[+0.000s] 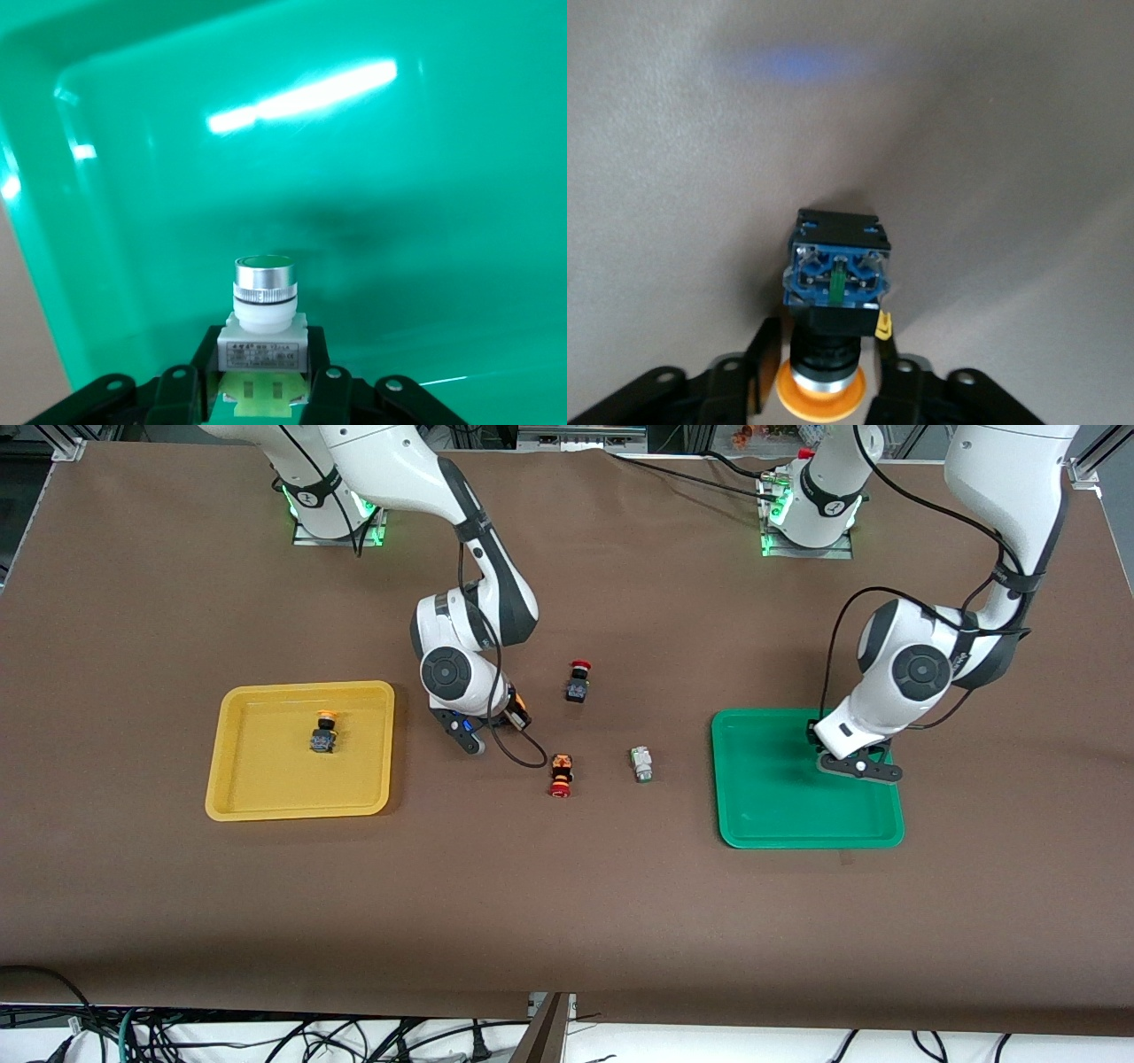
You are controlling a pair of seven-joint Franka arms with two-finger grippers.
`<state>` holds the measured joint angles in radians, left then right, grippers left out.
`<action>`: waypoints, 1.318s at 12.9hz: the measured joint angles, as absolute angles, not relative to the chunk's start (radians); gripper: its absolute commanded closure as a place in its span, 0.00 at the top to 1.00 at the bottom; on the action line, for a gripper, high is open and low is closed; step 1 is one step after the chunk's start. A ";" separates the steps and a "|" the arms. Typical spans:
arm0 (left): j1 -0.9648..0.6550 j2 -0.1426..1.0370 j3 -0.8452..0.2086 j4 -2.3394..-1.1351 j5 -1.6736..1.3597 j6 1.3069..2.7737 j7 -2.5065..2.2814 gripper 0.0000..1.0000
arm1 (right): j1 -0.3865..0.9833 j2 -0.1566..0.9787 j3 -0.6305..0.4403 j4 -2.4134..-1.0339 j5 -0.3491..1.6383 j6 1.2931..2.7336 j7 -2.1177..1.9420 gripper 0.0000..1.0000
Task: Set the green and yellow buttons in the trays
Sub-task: 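Carry the second black button to the yellow tray with the right gripper, then release the black button in the tray while the left gripper reaches the white button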
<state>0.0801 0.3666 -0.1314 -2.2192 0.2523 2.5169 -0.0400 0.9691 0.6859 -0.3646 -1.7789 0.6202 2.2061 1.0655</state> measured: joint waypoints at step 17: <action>-0.204 0.651 -0.283 -1.758 0.108 2.437 -0.807 1.00 | 0.940 0.656 -0.761 -1.968 0.509 2.110 0.166 0.99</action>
